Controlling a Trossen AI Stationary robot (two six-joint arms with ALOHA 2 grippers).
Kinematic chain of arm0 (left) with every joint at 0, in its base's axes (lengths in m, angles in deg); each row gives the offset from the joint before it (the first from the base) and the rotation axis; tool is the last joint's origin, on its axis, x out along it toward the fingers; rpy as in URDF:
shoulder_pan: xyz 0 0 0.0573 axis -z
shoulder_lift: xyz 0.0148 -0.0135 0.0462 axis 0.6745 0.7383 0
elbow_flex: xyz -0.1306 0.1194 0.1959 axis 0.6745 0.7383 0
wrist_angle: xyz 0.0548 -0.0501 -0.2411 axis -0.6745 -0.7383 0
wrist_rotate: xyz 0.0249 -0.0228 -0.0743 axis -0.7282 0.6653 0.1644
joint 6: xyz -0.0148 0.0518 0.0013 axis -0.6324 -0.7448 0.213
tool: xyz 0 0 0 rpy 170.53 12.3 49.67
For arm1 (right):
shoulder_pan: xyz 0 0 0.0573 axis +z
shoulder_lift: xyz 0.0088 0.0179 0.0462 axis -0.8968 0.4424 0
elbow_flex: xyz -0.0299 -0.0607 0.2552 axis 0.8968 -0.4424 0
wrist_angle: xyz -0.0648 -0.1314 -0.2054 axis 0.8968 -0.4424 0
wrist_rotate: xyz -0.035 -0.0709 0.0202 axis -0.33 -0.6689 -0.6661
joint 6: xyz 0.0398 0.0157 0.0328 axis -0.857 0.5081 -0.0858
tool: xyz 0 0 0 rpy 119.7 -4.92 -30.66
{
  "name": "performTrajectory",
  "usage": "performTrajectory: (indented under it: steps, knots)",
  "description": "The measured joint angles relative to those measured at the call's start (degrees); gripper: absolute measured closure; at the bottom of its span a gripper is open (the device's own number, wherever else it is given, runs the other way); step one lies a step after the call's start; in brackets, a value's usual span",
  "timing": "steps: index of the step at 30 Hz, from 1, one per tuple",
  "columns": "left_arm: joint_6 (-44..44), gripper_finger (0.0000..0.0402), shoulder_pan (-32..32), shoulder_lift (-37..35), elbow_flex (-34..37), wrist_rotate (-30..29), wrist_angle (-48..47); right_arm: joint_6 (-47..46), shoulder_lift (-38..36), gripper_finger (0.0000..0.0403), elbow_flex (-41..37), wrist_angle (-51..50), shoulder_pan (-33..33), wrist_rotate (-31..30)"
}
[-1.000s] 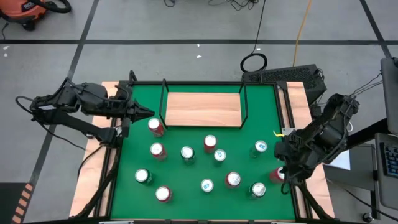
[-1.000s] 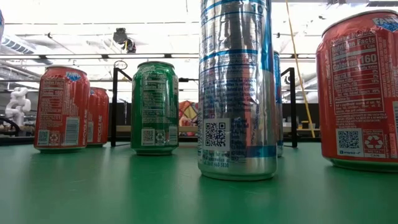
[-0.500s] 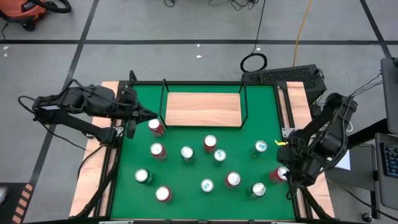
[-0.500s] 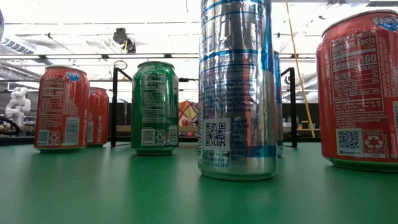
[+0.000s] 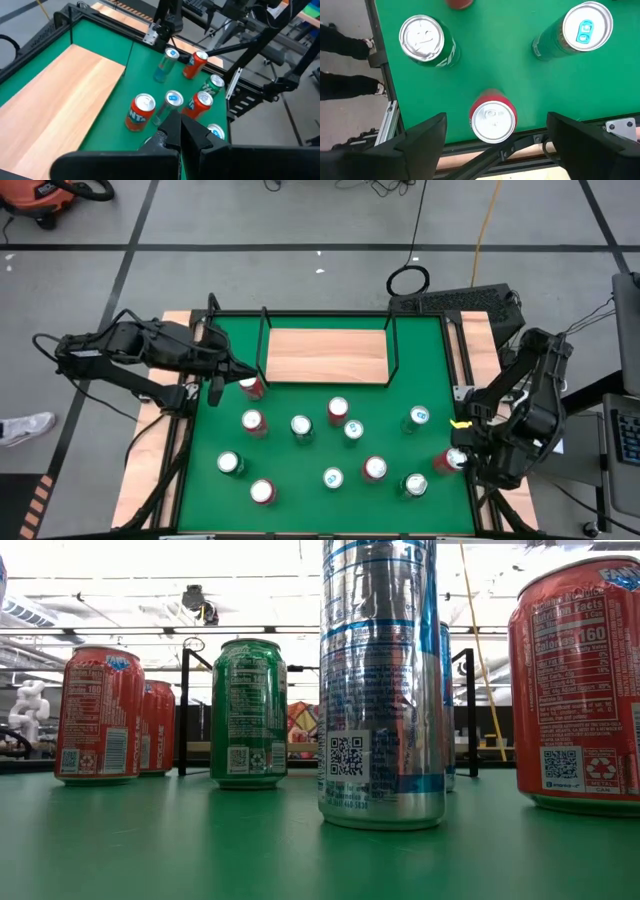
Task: Place canned beverage on shelf
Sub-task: Put the red soda can on the shelf
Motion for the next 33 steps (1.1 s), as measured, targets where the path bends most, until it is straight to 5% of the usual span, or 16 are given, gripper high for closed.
performTrajectory:
  steps: [8, 33]
  knots:
    - [0.04, 0.0402, 0.0, 0.47, 0.0, -2.88, 0.02, 1.61, 0.02, 0.0011, -0.89, -0.12, 0.72, 0.15]
    - [0.18, 0.0402, 0.0, 2.25, 0.02, -1.47, 0.26, 1.71, -7.73, 0.001, -24.43, 17.98, 0.74, 3.33]
